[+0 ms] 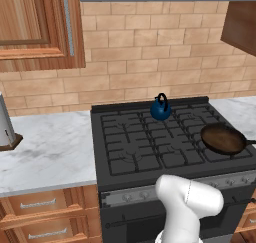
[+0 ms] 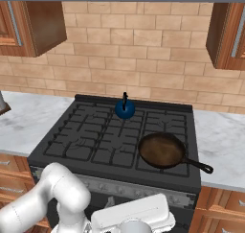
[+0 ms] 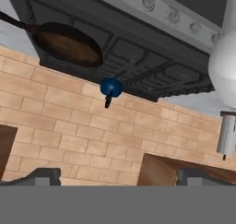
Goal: Pick the pan from the cabinet and place it on the stove. Then turn on the stove burner for the pan.
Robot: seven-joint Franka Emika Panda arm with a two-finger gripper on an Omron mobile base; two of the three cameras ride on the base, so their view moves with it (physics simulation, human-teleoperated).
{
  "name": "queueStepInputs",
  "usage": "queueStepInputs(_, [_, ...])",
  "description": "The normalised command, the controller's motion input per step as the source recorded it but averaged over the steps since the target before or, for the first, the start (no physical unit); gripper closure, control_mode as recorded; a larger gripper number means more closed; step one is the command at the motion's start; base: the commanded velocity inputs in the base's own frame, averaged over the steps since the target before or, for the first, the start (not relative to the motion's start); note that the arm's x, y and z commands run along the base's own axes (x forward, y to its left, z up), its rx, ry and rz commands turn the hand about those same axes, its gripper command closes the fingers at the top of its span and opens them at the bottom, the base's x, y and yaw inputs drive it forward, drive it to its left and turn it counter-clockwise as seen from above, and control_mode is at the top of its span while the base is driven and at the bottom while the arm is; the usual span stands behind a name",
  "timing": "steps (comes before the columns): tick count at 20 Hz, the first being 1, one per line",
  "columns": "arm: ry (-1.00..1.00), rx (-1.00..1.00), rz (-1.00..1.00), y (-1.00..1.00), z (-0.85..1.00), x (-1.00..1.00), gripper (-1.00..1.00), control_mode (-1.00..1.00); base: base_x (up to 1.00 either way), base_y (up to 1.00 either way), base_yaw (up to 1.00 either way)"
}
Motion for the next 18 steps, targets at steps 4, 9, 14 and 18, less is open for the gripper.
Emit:
queueStepInputs(4, [-0.01, 0.01, 0.00, -0.49, -0.40, 0.34, -1.00, -1.00, 0.00, 0.00, 0.00])
queueStepInputs(9, [0.00, 0.00, -0.02, -0.37, -0.50, 0.23, -1.00, -1.00, 0.00, 0.00, 0.00])
queueStepInputs(14, [0.00, 0.05, -0.08, -0.20, -0.48, 0.20, -1.00, -1.00, 0.00, 0.00, 0.00])
queueStepInputs(18, [0.02, 0.05, -0.11, -0.10, -0.39, 0.34, -1.00, -1.00, 0.00, 0.00, 0.00])
